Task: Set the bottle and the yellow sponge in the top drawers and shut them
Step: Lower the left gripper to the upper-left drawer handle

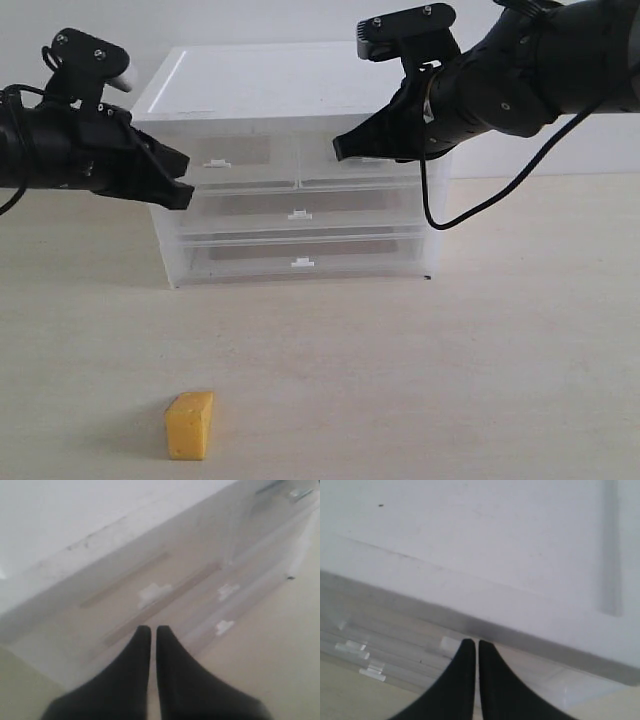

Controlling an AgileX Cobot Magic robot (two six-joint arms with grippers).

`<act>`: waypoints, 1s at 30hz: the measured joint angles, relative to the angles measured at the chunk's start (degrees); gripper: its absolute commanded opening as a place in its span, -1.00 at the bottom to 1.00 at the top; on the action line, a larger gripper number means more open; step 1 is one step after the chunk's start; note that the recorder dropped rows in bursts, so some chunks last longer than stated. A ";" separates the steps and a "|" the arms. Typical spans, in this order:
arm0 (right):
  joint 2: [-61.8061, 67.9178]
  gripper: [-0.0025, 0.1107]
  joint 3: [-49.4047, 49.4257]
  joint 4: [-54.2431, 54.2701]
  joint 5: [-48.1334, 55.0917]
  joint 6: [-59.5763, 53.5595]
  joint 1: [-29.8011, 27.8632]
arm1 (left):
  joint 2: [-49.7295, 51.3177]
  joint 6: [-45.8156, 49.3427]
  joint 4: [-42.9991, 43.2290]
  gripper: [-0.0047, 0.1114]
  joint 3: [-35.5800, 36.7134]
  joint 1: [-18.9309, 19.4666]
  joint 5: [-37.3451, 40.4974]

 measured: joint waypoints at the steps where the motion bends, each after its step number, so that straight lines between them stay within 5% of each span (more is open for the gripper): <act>1: 0.00 -0.96 0.00 0.00 0.00 0.00 0.00 | -0.79 1.84 0.12 -0.85 0.49 -0.99 -2.57; 6: 0.00 -0.96 0.00 -0.11 0.00 0.00 0.00 | -2.89 9.25 1.66 -0.85 2.32 -8.31 -16.41; 11: 0.00 -0.96 0.00 -0.11 0.00 0.00 0.00 | -3.02 6.81 11.11 -0.85 4.74 -15.63 -32.06; 17: 0.00 -0.96 0.00 -0.11 0.10 0.00 0.00 | -3.02 -3.89 22.06 -0.85 6.72 -17.72 -36.06; 23: 0.00 -0.96 0.00 -0.11 0.20 0.00 0.00 | -3.02 -36.55 32.16 -0.85 7.84 -16.16 -31.20; 30: 0.00 -0.96 0.00 -0.33 0.69 0.00 0.00 | -3.02 -87.03 59.42 -0.85 11.24 -14.72 -32.28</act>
